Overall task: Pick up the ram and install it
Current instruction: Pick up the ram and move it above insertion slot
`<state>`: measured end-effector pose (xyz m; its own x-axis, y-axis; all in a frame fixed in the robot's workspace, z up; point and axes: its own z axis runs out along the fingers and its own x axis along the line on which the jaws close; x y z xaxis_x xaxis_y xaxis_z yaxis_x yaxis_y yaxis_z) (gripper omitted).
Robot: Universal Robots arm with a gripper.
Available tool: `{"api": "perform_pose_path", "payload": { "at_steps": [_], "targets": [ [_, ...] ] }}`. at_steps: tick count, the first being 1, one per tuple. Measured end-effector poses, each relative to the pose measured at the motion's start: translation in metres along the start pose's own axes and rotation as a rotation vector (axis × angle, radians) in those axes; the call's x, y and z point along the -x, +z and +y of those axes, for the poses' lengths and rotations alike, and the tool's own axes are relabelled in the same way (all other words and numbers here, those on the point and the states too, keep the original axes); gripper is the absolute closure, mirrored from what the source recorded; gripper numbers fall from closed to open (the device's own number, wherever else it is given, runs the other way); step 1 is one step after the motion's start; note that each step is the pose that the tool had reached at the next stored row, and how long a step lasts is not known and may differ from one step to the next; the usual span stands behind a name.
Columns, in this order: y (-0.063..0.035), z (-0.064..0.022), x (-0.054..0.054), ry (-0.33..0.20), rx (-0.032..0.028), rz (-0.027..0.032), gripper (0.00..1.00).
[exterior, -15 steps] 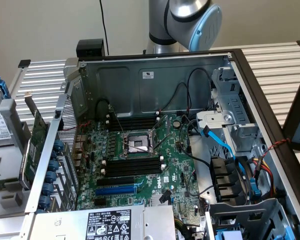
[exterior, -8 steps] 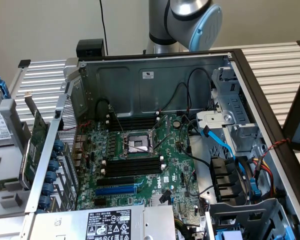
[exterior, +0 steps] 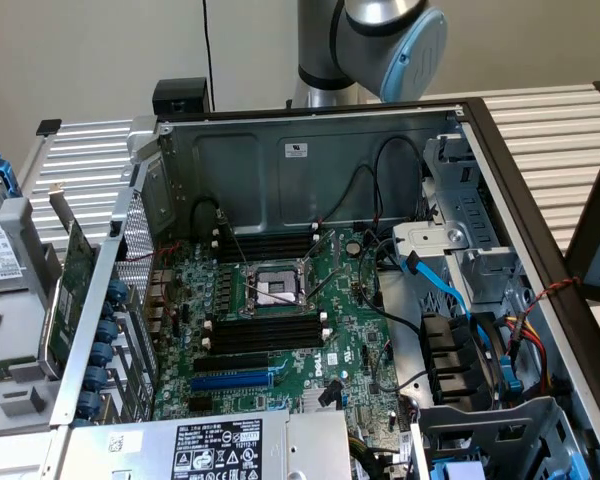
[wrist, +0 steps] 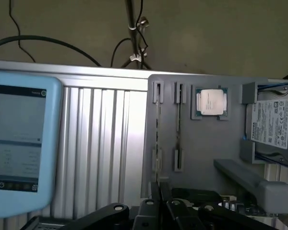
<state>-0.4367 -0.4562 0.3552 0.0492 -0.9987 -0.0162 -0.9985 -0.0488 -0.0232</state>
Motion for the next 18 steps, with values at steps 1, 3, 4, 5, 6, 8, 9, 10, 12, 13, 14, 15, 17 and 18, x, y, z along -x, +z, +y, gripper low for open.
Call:
{"api": "perform_pose_path", "payload": {
  "at_steps": [1,3,4,5,6,8,9,10,12,13,14,15,17,18],
  "targets": [
    [-0.0044,-0.0037,-0.001,0.0,0.0001,-0.0004,0.88],
    [-0.0135,-0.0111,-0.003,0.0,0.0002,-0.0012,0.88],
    [-0.018,-0.0147,-0.004,0.0,0.0004,-0.0015,0.88],
    [-0.0223,-0.0183,-0.005,0.0,0.0003,-0.002,0.88],
    [-0.0267,-0.0218,-0.006,0.0,0.0002,-0.0027,0.88],
    [-0.0357,-0.0286,-0.008,0.0,0.0003,-0.0042,0.88],
    [-0.0402,-0.032,-0.008,0.0,0.0004,-0.0047,0.88],
    [-0.0449,-0.0355,-0.009,0.0,0.0007,-0.0051,0.88],
    [-0.0538,-0.0426,-0.01,0.0,0.0013,-0.0059,0.88],
    [-0.0581,-0.0462,-0.01,0.0,0.0018,-0.0061,0.88],
    [-0.0623,-0.0499,-0.011,0.0,0.0023,-0.0063,0.88],
    [-0.0663,-0.0536,-0.011,-0.001,0.0027,-0.0065,0.88],
    [-0.0741,-0.0615,-0.012,-0.001,0.0041,-0.0066,0.88],
    [-0.0774,-0.0655,-0.012,-0.001,0.0048,-0.0067,0.88]
  ]
}}
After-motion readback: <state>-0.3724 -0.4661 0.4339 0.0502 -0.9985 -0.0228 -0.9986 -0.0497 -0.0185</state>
